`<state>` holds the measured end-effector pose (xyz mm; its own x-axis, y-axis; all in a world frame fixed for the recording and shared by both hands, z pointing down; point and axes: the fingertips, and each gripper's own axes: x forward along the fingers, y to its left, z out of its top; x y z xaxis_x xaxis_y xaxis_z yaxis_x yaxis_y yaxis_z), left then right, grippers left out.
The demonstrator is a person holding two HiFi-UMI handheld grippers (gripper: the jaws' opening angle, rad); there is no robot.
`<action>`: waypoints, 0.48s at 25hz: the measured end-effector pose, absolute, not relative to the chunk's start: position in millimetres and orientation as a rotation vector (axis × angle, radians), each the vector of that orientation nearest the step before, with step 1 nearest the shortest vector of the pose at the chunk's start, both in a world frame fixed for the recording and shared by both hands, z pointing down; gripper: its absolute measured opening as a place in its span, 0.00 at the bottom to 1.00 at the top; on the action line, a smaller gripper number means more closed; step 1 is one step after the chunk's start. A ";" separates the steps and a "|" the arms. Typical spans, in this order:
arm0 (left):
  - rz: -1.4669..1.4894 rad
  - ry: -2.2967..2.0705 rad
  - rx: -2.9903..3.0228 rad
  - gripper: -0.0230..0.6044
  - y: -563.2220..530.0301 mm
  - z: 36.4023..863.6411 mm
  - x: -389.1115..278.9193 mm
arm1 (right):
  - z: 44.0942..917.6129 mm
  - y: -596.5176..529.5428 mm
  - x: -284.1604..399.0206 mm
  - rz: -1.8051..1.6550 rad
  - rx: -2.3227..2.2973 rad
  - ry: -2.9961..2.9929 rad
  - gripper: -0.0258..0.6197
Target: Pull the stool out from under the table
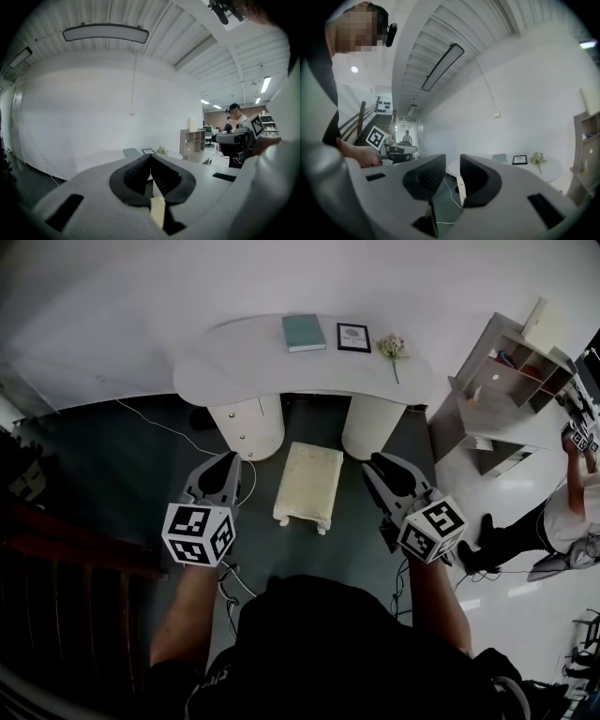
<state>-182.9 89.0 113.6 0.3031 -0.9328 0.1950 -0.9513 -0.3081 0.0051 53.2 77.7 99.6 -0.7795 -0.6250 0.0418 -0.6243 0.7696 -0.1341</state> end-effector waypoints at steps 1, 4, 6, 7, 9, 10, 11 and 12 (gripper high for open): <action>0.235 -1.784 2.447 0.04 86.1 110.7 -187.1 | 99.0 77.3 50.7 -0.233 -1.061 2.938 0.18; 0.240 -1.819 2.467 0.04 76.9 104.7 -198.5 | 101.5 77.0 36.9 -0.253 -1.098 2.954 0.11; 0.209 -1.834 2.475 0.04 74.4 100.4 -204.3 | 99.2 76.7 25.5 -0.240 -1.099 2.972 0.06; 0.190 -1.836 2.481 0.04 74.6 99.3 -206.3 | 96.7 76.9 19.7 -0.228 -1.095 2.976 0.05; 0.164 -1.830 2.486 0.04 78.3 102.6 -209.2 | 93.3 79.6 9.4 -0.208 -1.085 2.972 0.05; 0.154 -1.824 2.481 0.04 81.0 106.4 -210.7 | 92.9 82.1 4.9 -0.200 -1.078 2.969 0.05; 0.141 -1.816 2.472 0.04 83.7 110.5 -212.4 | 93.2 85.1 0.8 -0.191 -1.070 2.971 0.05; 0.128 -1.809 2.461 0.04 86.1 114.3 -214.2 | 93.7 88.1 -2.7 -0.179 -1.061 2.977 0.05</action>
<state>-214.2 86.1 114.3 0.2973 -0.9476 0.1171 -0.9546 -0.2972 0.0185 -2.7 88.1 93.7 -0.7753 -0.6287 0.0606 -0.6315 0.7692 -0.0981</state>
